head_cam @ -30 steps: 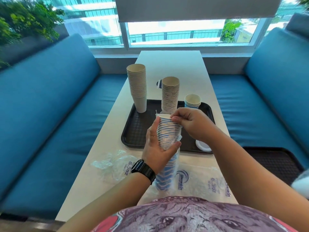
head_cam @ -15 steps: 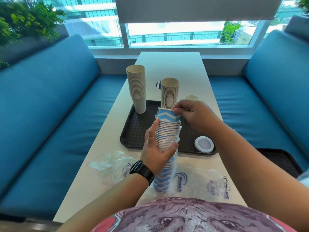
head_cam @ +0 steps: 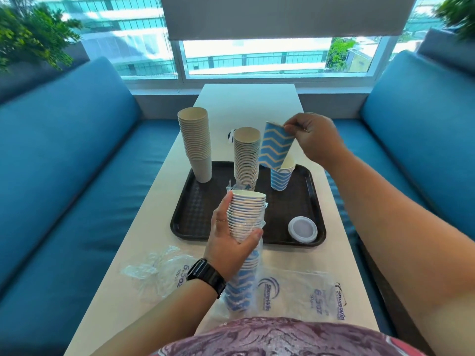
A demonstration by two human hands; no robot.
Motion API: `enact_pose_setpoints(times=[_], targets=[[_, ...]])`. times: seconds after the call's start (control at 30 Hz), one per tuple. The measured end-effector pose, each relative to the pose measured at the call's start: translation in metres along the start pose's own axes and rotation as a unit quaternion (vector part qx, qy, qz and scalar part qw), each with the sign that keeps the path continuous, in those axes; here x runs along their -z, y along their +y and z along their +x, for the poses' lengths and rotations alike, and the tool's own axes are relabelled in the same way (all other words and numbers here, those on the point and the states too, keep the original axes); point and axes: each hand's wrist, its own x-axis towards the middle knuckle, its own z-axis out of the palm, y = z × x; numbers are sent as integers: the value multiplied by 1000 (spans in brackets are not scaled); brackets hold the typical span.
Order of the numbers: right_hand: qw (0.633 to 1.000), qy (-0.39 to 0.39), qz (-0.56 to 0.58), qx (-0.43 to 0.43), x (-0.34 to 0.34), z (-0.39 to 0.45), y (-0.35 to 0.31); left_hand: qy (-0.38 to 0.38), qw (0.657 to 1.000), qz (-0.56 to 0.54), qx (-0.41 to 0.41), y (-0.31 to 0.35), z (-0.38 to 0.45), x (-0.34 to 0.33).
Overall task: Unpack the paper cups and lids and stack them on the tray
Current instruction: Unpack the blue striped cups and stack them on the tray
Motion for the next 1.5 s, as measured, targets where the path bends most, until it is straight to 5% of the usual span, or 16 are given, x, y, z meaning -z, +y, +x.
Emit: enact_pose_setpoints(times=[0.4, 0.7, 0.93, 1.27, 1.5], targets=[[976, -62, -209, -15, -49, 25, 71, 8, 1000, -9, 11, -7, 5, -4], [963, -137, -228, -44, -80, 6, 96, 13, 1000, 2, 15, -8, 5, -3], [964, -117, -235, -35, -82, -3, 101, 17, 1000, 15, 14, -8, 4, -2], [997, -36, -7, -61, -54, -38, 46, 14, 1000, 9, 11, -2, 3, -3], [961, -173, 200, -80, -38, -80, -15, 10, 1000, 18, -1, 2, -1, 0]])
